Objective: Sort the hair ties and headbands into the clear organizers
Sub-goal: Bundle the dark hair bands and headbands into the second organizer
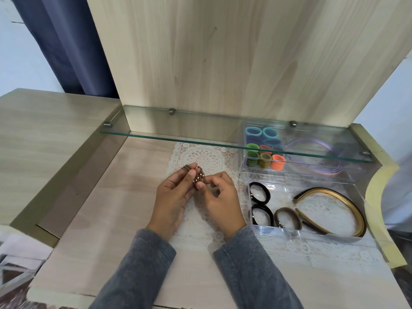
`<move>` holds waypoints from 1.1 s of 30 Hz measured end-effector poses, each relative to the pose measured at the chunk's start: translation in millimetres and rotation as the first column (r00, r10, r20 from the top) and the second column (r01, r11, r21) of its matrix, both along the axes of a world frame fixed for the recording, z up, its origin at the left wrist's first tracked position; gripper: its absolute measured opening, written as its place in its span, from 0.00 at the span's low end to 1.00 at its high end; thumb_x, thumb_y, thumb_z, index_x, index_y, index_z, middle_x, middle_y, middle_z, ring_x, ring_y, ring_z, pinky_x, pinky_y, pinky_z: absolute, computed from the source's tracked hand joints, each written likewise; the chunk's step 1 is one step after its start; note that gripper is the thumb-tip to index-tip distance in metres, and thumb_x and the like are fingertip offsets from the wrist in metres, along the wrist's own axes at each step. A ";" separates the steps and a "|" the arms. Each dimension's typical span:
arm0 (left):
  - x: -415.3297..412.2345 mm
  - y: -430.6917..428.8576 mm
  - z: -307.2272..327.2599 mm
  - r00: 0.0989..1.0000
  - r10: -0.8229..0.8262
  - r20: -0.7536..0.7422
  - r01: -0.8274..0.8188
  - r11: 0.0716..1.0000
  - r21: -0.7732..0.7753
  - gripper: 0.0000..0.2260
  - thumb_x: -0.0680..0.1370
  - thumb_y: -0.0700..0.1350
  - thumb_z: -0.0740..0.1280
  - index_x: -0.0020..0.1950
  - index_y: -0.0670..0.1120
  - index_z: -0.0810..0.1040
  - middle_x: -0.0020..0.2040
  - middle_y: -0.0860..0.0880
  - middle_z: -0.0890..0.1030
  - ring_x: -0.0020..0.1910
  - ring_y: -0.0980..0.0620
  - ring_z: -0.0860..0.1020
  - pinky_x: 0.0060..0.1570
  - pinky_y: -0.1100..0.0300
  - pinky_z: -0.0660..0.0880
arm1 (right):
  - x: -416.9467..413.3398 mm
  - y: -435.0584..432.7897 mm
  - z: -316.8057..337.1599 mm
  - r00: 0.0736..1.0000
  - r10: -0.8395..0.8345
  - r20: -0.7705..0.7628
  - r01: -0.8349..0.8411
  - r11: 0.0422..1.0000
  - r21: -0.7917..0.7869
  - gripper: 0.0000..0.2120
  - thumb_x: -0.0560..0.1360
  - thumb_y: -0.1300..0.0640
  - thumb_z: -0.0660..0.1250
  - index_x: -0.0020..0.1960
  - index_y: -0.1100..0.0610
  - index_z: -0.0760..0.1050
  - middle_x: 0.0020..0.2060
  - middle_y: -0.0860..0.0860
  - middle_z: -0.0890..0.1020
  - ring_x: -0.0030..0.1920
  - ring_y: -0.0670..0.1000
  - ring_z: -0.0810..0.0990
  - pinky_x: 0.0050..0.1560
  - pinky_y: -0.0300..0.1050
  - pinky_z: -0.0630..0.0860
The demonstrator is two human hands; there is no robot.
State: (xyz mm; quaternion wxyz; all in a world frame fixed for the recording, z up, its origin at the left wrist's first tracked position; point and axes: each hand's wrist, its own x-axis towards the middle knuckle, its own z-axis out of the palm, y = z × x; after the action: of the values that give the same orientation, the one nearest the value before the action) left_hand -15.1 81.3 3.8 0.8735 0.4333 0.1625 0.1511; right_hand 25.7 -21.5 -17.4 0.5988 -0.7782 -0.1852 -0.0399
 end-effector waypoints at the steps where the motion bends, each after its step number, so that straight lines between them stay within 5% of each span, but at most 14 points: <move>1: -0.1 -0.9 -0.1 1.000 0.002 -0.004 -0.002 1.000 0.011 0.09 0.76 0.37 0.67 0.56 0.41 0.82 0.49 0.45 0.85 0.51 0.51 0.83 0.48 0.62 0.81 | 0.0 0.0 -0.3 1.000 -0.003 -0.003 0.003 1.000 0.007 0.02 0.74 0.57 0.70 0.44 0.55 0.81 0.41 0.44 0.73 0.48 0.50 0.73 0.50 0.45 0.70; 18: 0.8 7.8 0.7 0.999 -0.017 0.038 0.022 0.992 -0.123 0.12 0.74 0.42 0.67 0.55 0.41 0.79 0.51 0.45 0.86 0.49 0.51 0.84 0.45 0.61 0.81 | 0.6 -0.4 -1.2 1.000 0.016 0.020 -0.016 1.000 0.025 0.03 0.73 0.55 0.71 0.46 0.53 0.81 0.43 0.48 0.76 0.50 0.50 0.75 0.51 0.49 0.73; 26: 1.3 6.6 -0.1 1.000 0.007 -0.005 -0.008 0.993 -0.121 0.06 0.81 0.38 0.63 0.54 0.41 0.78 0.46 0.45 0.85 0.46 0.51 0.85 0.45 0.61 0.81 | 1.9 -2.5 -0.9 0.999 -0.035 0.023 0.033 0.997 0.070 0.02 0.74 0.61 0.71 0.46 0.57 0.81 0.42 0.47 0.78 0.45 0.44 0.76 0.46 0.36 0.71; 33: 0.4 1.3 2.8 0.997 -0.030 -0.077 0.030 1.000 0.001 0.07 0.80 0.37 0.64 0.55 0.39 0.80 0.47 0.43 0.85 0.47 0.49 0.85 0.50 0.59 0.82 | 0.5 -4.8 3.4 0.998 -0.063 -0.030 0.067 0.979 0.192 0.05 0.75 0.61 0.70 0.48 0.53 0.80 0.43 0.49 0.82 0.44 0.49 0.80 0.47 0.47 0.78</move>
State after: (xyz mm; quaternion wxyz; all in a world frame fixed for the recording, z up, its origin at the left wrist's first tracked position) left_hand -14.7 82.6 6.6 0.8682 0.4423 0.1893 0.1214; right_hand 26.2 -26.4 -14.1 0.6718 -0.7226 -0.1479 -0.0679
